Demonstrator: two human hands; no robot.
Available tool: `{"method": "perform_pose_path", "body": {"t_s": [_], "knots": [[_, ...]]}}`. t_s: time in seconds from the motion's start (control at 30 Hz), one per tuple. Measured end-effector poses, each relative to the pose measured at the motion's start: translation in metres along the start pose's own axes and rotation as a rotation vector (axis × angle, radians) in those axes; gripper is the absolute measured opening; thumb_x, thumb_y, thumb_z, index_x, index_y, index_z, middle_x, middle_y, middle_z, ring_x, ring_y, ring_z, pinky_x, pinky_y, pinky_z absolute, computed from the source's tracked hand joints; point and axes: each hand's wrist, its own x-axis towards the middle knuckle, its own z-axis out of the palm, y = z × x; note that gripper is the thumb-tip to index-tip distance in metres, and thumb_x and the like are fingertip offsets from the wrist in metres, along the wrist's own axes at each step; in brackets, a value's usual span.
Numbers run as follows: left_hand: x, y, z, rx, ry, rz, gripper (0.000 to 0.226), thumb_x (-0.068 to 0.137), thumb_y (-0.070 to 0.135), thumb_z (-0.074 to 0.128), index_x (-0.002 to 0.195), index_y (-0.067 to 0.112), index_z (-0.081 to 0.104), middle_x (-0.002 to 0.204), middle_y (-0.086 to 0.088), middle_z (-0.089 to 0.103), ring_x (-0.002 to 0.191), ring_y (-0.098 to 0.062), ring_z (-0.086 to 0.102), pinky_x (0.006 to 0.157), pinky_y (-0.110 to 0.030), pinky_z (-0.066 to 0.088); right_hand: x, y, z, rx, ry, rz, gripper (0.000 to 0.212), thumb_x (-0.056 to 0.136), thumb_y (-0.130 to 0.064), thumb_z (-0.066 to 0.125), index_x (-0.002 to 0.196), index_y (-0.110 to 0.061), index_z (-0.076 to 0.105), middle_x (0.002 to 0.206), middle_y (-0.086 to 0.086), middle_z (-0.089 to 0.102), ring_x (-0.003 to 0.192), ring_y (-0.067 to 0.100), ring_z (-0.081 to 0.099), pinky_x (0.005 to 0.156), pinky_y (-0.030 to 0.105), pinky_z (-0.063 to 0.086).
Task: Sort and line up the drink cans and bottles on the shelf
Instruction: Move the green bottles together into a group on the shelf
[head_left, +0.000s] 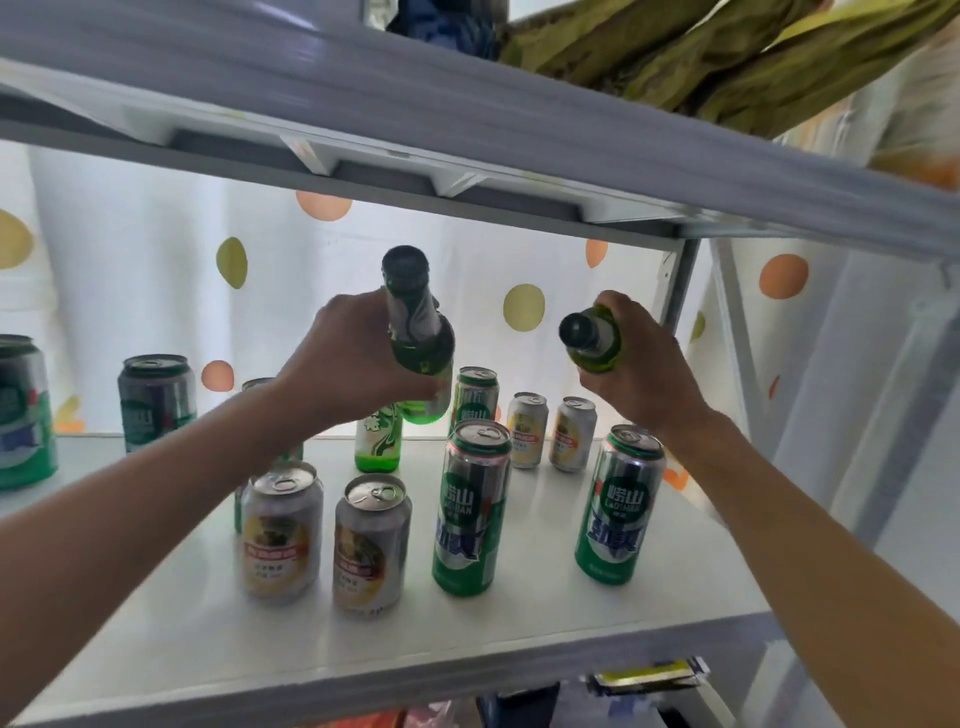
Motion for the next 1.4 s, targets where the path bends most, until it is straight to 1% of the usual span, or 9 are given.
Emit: {"method": "perform_pose_path", "body": {"t_s": [0.1,0.27,0.53,0.8,0.97,1.03,1.1,1.17,1.4], "knots": [[-0.019,0.006,-0.026,-0.049,0.028,0.098,0.056,0.050,0.051,0.080,0.101,0.040,0.060,0.091,0.023,0.070,0.084,0.006,0.065,0.077,-0.030,0.058,-0.005,-0.035,0.001,0.034,0.023,-0.083,0.061,0.067,-0.016,0.085,0.116,-0.024,0.049,0.103,-0.013,0.054,0.084,0.011,0.052,0.065,0.012,0.035],[-0.053,0.004,-0.072,0.022,0.081,0.135,0.065,0.053,0.046,0.083,0.111,0.047,0.054,0.097,0.027,0.067,0.090,0.012,0.060,0.079,-0.025,0.056,-0.003,-0.112,0.007,0.110,-0.013,-0.166,0.075,0.065,-0.009,0.087,0.130,-0.016,0.050,0.121,0.001,0.062,0.096,0.019,0.057,0.079,0.027,0.043],[-0.128,-0.025,-0.192,0.029,0.248,0.082,0.066,0.056,0.036,0.087,0.115,0.043,0.059,0.106,0.034,0.062,0.091,0.010,0.062,0.079,-0.023,0.055,0.005,-0.262,0.038,0.242,-0.029,-0.308,0.077,0.064,-0.007,0.085,0.133,-0.012,0.052,0.129,0.004,0.060,0.110,0.024,0.059,0.086,0.025,0.039],[-0.206,-0.065,-0.349,0.072,0.470,-0.146,0.062,0.047,0.046,0.085,0.104,0.037,0.064,0.092,0.022,0.070,0.086,0.001,0.066,0.082,-0.039,0.057,0.014,-0.450,0.076,0.500,-0.022,-0.437,0.073,0.065,-0.014,0.082,0.132,-0.021,0.053,0.124,-0.003,0.062,0.102,0.022,0.061,0.087,0.034,0.050],[-0.270,-0.087,-0.437,0.091,0.598,-0.261,0.064,0.043,0.043,0.088,0.099,0.032,0.059,0.090,0.018,0.071,0.084,-0.001,0.069,0.079,-0.039,0.058,0.013,-0.569,0.099,0.699,-0.132,-0.449,0.062,0.060,-0.028,0.078,0.115,-0.039,0.051,0.096,-0.018,0.066,0.081,0.012,0.062,0.075,0.036,0.055],[-0.298,-0.098,-0.472,0.095,0.640,-0.311,0.064,0.046,0.033,0.094,0.101,0.025,0.061,0.089,0.014,0.073,0.083,-0.004,0.071,0.077,-0.032,0.059,0.010,-0.617,0.110,0.802,-0.177,-0.416,0.060,0.057,-0.031,0.079,0.109,-0.042,0.052,0.088,-0.018,0.068,0.080,0.007,0.065,0.075,0.037,0.057],[-0.325,-0.110,-0.501,0.114,0.709,-0.322,0.058,0.051,0.021,0.095,0.096,0.026,0.060,0.080,0.022,0.071,0.073,0.006,0.068,0.063,-0.012,0.053,0.005,-0.661,0.120,0.885,-0.208,-0.416,0.062,0.054,-0.034,0.080,0.109,-0.043,0.052,0.088,-0.018,0.069,0.081,0.005,0.066,0.076,0.037,0.058],[-0.350,-0.119,-0.529,0.133,0.767,-0.348,0.056,0.052,0.023,0.094,0.095,0.029,0.058,0.080,0.026,0.070,0.073,0.009,0.065,0.058,-0.006,0.047,-0.003,-0.707,0.131,0.943,-0.219,-0.448,0.062,0.054,-0.036,0.080,0.109,-0.042,0.051,0.089,-0.017,0.070,0.081,0.006,0.067,0.076,0.038,0.059],[-0.422,-0.152,-0.604,0.179,0.963,-0.491,0.075,0.043,0.053,0.088,0.110,0.029,0.063,0.108,0.010,0.068,0.105,-0.013,0.062,0.088,-0.035,0.054,-0.024,-0.832,0.165,1.103,-0.326,-0.515,0.059,0.053,-0.038,0.080,0.106,-0.039,0.052,0.090,-0.015,0.069,0.080,0.006,0.066,0.074,0.035,0.058]]}}
